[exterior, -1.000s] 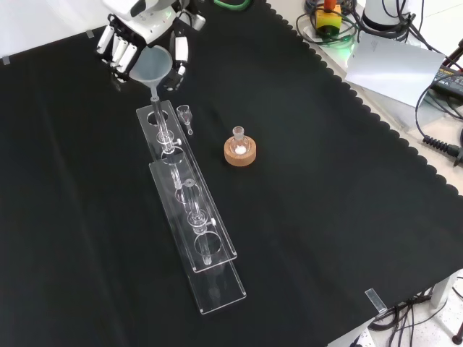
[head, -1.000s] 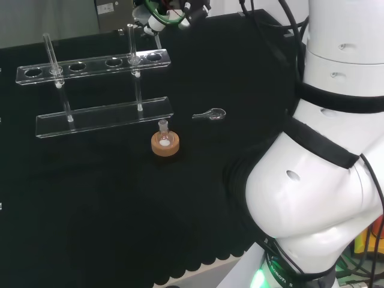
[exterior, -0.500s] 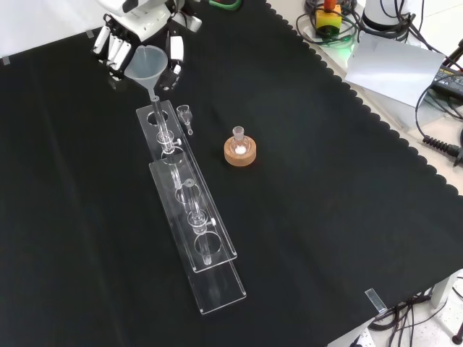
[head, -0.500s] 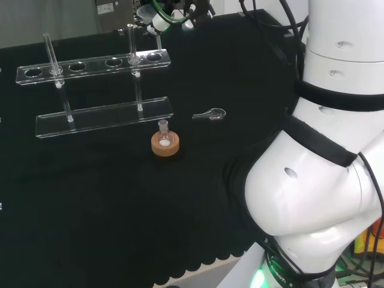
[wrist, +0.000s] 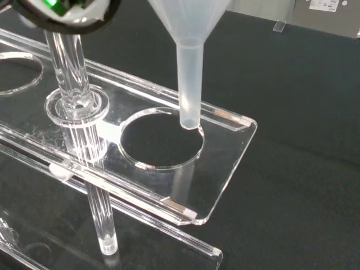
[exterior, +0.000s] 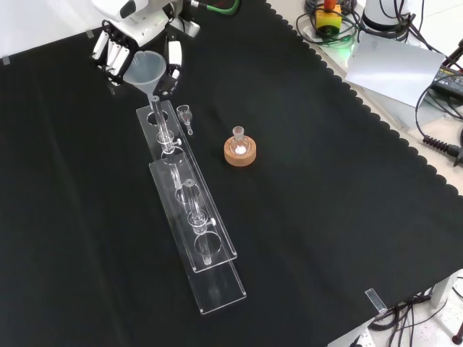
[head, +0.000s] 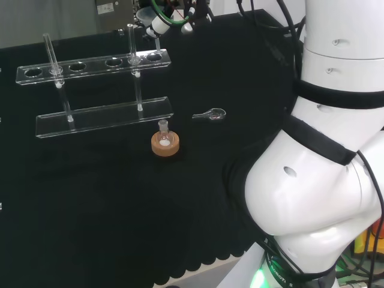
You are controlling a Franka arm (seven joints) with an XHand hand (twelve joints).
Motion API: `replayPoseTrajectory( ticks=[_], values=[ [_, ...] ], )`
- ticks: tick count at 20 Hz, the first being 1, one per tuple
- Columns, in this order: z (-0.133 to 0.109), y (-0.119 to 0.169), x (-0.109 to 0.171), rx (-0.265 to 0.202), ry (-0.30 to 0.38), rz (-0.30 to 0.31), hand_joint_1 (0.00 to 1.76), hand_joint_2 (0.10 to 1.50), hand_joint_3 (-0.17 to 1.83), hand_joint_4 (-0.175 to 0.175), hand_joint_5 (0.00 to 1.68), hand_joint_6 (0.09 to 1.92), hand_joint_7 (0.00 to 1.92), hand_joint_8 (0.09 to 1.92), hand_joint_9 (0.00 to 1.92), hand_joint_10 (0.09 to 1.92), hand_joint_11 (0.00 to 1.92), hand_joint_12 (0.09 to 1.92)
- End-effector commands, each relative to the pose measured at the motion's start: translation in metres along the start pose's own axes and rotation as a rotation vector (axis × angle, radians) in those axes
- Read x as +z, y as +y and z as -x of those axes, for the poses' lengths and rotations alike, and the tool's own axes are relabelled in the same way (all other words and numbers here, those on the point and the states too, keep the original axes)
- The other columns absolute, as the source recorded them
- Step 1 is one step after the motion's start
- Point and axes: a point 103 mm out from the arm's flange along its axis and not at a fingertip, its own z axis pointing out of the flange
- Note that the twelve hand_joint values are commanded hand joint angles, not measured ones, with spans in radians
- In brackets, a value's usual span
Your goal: Put the funnel back on the funnel stand.
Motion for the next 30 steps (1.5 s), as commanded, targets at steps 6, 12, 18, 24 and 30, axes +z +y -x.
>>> replayPoseTrajectory(
  ticks=[6, 12, 18, 24, 30],
  values=[
    [-0.001, 0.005, 0.008, -0.019, 0.038, 0.011, 0.79, 0.69, 0.54, -0.035, 0.52, 0.73, 0.73, 0.69, 1.03, 0.4, 0.59, 1.23],
    [-0.002, 0.007, 0.013, -0.022, 0.038, -0.005, 0.79, 0.69, 0.54, -0.036, 0.52, 0.73, 0.72, 0.69, 1.02, 0.4, 0.59, 1.23],
    [-0.003, 0.008, 0.016, -0.025, 0.04, -0.011, 0.79, 0.69, 0.54, -0.04, 0.5, 0.72, 0.71, 0.69, 1.02, 0.4, 0.59, 1.23],
    [-0.004, 0.008, 0.02, -0.032, 0.047, -0.023, 0.79, 0.69, 0.54, -0.044, 0.48, 0.71, 0.7, 0.69, 1.01, 0.4, 0.59, 1.23],
    [-0.004, 0.009, 0.026, -0.025, 0.029, -0.066, 0.76, 0.68, 0.54, -0.064, 0.34, 0.38, 0.53, 0.74, 0.84, 0.48, 0.5, 1.28]
  ],
)
